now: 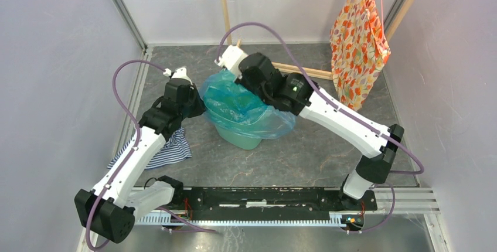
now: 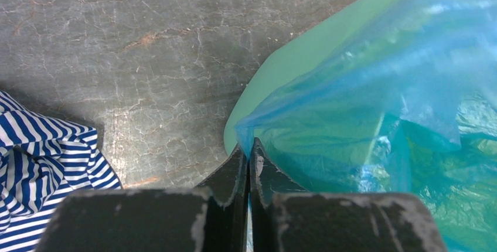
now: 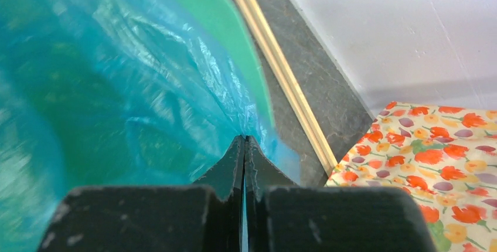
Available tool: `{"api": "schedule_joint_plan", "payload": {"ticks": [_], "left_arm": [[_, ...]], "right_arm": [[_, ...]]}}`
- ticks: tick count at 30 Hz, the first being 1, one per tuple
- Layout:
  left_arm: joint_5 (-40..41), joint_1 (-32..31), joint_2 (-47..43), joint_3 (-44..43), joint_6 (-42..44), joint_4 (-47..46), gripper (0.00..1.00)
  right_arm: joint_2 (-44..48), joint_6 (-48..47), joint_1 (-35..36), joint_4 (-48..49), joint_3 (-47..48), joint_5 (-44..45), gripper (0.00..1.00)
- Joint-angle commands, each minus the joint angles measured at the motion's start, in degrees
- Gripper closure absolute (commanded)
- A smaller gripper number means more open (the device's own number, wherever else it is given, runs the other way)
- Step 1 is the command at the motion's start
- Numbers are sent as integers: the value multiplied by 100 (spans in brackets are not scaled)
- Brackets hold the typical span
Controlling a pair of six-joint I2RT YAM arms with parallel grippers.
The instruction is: Put the trash bags into the trash bin
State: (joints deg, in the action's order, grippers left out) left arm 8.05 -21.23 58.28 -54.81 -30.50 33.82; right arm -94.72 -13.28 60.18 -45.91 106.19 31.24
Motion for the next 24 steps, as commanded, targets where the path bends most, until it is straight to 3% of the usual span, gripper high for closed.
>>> {"api": "schedule_joint_plan", "payload": {"ticks": [1, 11, 24], "left_arm": [[255, 31, 69, -259, 44, -433, 95], [438, 29, 285, -276, 71, -700, 95], [651, 35, 430, -206, 44, -885, 95]], "right_arm": [[-178, -50, -662, 664, 364, -306, 100], [-883, 120, -1590, 1224, 833, -1231, 100], [-1417, 523, -1907, 1913, 961, -1750, 100]]}}
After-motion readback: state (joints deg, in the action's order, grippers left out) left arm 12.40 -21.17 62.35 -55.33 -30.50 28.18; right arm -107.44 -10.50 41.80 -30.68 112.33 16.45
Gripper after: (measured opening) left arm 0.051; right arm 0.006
